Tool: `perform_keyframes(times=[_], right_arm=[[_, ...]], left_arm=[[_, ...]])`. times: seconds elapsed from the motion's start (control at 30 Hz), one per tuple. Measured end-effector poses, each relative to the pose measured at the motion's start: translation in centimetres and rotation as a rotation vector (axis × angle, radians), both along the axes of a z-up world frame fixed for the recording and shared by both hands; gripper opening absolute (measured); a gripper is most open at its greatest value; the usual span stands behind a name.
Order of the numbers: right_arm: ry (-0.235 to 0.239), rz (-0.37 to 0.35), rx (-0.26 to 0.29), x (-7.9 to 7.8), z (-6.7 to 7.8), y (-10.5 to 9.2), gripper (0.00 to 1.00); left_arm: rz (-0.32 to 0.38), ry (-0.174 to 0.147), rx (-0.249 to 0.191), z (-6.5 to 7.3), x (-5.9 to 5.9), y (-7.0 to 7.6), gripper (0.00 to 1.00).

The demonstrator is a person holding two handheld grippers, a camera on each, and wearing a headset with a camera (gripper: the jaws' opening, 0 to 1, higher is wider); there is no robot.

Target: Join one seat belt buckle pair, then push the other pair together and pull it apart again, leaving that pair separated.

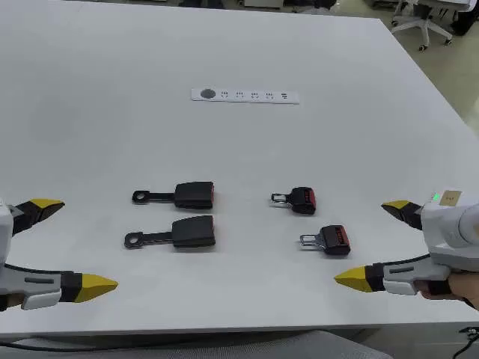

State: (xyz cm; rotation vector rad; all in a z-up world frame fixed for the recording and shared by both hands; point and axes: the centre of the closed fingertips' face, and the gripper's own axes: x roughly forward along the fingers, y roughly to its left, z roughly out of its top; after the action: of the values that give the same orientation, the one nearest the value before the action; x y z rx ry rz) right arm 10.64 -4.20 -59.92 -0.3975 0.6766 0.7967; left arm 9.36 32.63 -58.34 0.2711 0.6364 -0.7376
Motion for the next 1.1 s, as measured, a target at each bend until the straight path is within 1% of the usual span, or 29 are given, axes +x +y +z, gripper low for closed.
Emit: perform_keyframes(times=[0.2,0.37,0.57,0.73,0.93,1.1], right_arm=[[-0.013,0.008,0.002,0.14,0.25,-0.17,1.0],[-0.015,0.002,0.02,0.4,0.49,-0.05,1.0],[-0.015,0.005,0.017,0.42,0.33,-0.01,1.0],[-0.013,-0.001,0.023,0.37,0.37,0.02,1.0],[-0.01,-0.001,0.017,0.28,0.15,-0.19,0.98],[-0.008,0.001,0.012,0.06,0.01,-0.2,0.96]], left_arm=[[-0.006,0.002,0.004,-0.01,-0.02,0.15,1.0],[-0.006,0.006,0.012,-0.15,-0.04,0.15,1.0],[-0.005,0.007,0.02,-0.35,0.21,0.51,1.0],[-0.01,0.005,0.024,-0.2,0.23,0.33,1.0],[-0.013,0.009,0.03,-0.21,0.1,0.13,1.0],[-0.018,0.004,0.034,-0.39,0.04,0.31,1.0]])
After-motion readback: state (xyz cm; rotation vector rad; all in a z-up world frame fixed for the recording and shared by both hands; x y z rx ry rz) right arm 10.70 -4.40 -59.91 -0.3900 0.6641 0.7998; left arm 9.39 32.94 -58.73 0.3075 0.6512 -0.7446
